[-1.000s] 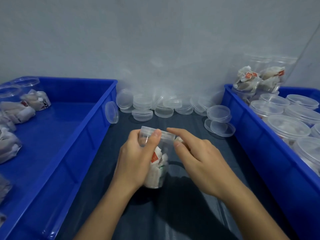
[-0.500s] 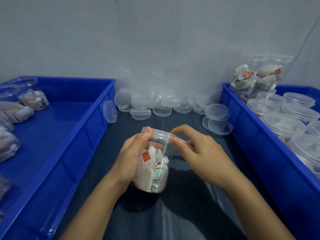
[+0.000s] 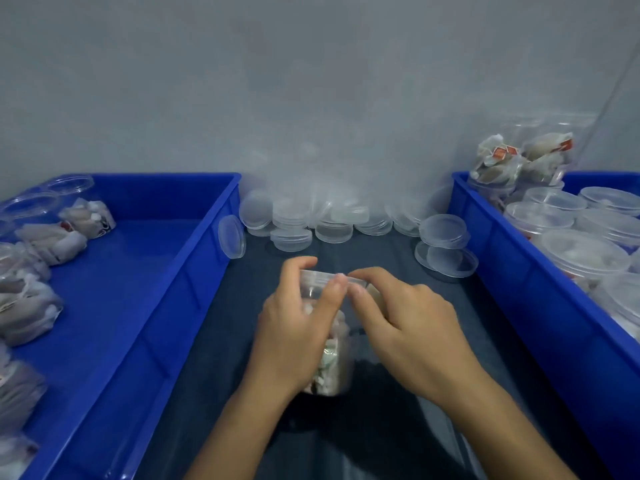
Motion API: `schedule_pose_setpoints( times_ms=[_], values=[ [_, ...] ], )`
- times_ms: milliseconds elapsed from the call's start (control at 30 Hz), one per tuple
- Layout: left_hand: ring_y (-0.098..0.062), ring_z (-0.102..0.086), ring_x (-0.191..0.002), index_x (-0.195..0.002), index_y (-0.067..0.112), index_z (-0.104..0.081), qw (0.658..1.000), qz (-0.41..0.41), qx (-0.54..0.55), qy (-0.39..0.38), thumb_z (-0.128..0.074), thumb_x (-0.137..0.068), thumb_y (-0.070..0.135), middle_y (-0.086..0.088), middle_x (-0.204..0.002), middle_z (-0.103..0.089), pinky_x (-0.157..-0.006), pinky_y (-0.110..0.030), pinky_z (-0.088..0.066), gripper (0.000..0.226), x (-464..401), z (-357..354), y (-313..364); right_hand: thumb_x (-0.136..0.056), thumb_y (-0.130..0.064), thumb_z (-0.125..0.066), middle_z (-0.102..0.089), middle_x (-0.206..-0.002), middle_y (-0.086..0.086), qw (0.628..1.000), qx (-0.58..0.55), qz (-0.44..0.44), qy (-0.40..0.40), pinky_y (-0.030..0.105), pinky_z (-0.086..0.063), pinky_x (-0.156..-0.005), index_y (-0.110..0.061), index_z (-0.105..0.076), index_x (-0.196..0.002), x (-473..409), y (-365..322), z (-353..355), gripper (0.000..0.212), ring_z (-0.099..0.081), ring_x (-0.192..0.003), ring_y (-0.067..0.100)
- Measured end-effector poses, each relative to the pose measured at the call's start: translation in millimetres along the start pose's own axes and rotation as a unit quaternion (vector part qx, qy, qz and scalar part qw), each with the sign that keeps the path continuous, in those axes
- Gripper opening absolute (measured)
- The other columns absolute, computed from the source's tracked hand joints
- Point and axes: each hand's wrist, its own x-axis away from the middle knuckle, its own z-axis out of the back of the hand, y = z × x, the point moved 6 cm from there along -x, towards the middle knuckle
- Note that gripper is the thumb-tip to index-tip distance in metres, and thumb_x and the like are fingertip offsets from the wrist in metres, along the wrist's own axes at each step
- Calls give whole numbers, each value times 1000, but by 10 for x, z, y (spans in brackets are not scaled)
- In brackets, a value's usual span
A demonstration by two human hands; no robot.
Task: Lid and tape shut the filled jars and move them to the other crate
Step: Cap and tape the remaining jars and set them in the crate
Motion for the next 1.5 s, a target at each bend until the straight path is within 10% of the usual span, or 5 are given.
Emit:
schedule_pose_setpoints(
  times_ms=[233, 633, 1067, 1267, 1500],
  values=[
    [-45, -75, -81, -116, 41, -65, 966, 95, 213, -113, -71, -80, 71, -25, -103, -73, -81, -70, -59, 48, -43, -10, -134, -102, -46, -54, -61, -59, -13, 997, -60, 30, -22, 35, -38, -67, -42, -62, -127, -32, 231, 155, 27, -55, -65, 11],
    [-45, -70, -76, -132, 11, -56, 904, 127, 383, -142, -65, -91, 43, -37, -94, -68, -61, -47, -61, 53, 33, -77, -63, -106, -56, -37, -67, -88, -26, 996, -49, 27, -76, 46, -49, -93, -57, -54, -129, -69, 225, 50, 28, -62, -94, 6],
    [-10, -65, -99, -128, 46, -47, 992, 36, -122, 13, -35, -77, 92, 18, -105, -67, -85, -39, -50, 69, 70, 55, 45, -96, -67, -13, -75, -95, -11, 999, 33, 16, -18, 42, -48, -85, -47, -52, -131, 21, 56, -75, 56, -66, -99, 22],
    [7, -64, -93, -124, 44, -55, 997, 77, -11, -24, -51, -80, 92, 23, -99, -70, -75, -23, -44, 66, 6, 122, -40, -104, -46, -39, -64, -72, -19, 998, -40, 2, -44, 44, -47, -85, -48, -55, -135, 14, 209, 108, 35, -60, -85, 12],
    [-37, -73, -103, -112, 42, -64, 984, 64, 168, -19, -65, -78, 79, 1, -110, -74, -93, -69, -55, 50, 22, 137, -30, -102, -63, -24, -57, -66, -21, 998, 30, 23, -53, 43, -45, -87, -50, -49, -137, -13, 230, 85, 45, -61, -90, 16]
  ],
)
